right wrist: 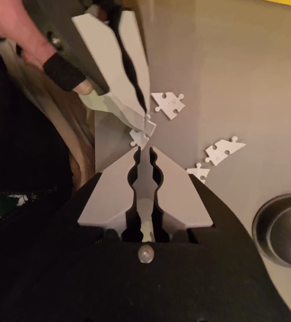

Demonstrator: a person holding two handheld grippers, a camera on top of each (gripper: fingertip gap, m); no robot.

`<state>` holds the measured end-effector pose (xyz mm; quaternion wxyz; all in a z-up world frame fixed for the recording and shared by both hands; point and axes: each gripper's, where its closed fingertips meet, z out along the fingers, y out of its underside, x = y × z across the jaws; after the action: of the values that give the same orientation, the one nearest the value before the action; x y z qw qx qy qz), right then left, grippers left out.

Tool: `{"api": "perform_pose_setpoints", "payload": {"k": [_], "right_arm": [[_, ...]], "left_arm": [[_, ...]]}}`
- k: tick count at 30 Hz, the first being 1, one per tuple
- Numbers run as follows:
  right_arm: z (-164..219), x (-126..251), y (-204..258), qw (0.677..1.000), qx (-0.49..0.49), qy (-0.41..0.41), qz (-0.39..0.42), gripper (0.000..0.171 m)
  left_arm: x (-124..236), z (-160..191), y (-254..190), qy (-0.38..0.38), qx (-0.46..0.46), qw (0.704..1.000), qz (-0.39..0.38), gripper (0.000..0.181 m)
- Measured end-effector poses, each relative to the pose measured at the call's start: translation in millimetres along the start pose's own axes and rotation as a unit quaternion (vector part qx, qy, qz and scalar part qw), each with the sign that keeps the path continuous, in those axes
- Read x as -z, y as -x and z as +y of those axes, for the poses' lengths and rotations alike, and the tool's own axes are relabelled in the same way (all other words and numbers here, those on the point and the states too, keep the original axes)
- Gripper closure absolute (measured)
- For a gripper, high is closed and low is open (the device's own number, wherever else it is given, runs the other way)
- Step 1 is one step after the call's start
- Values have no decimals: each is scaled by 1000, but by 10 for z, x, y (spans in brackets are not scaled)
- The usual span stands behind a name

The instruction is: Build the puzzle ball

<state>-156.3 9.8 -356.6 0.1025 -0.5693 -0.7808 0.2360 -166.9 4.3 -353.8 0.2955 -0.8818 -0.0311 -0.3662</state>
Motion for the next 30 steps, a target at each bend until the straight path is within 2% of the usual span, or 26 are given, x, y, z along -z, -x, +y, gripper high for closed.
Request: {"api": "perform_pose_setpoints", "payload": {"k": [4, 9, 14, 18, 21, 23, 27, 30], "right_arm": [[-114, 71, 0, 994, -96, -37, -23, 146], [-373, 210, 94, 964, -191, -137, -125, 152], [-553, 295, 206, 925, -231, -207, -218, 164], [-569, 329, 263, 912, -238, -216, -254, 170], [-525, 322, 244, 922, -226, -190, -249, 171], [-494, 330, 224, 929, -214, -168, -251, 171], [-422, 321, 205, 945, -178, -113, -251, 171], [-420, 329, 212, 952, -151, -87, -251, 171]], "left_arm": [[173, -146, -100, -92, 53, 993, 46, 179], [414, -298, -190, -196, 90, 969, 118, 179], [507, -355, -295, -229, 85, 957, 156, 179], [541, -339, -346, -233, 75, 953, 177, 178], [512, -273, -326, -209, 35, 965, 152, 177], [498, -255, -297, -193, 13, 973, 129, 163], [476, -251, -282, -164, -30, 981, 103, 157], [452, -229, -313, -144, -50, 983, 104, 171]]}}
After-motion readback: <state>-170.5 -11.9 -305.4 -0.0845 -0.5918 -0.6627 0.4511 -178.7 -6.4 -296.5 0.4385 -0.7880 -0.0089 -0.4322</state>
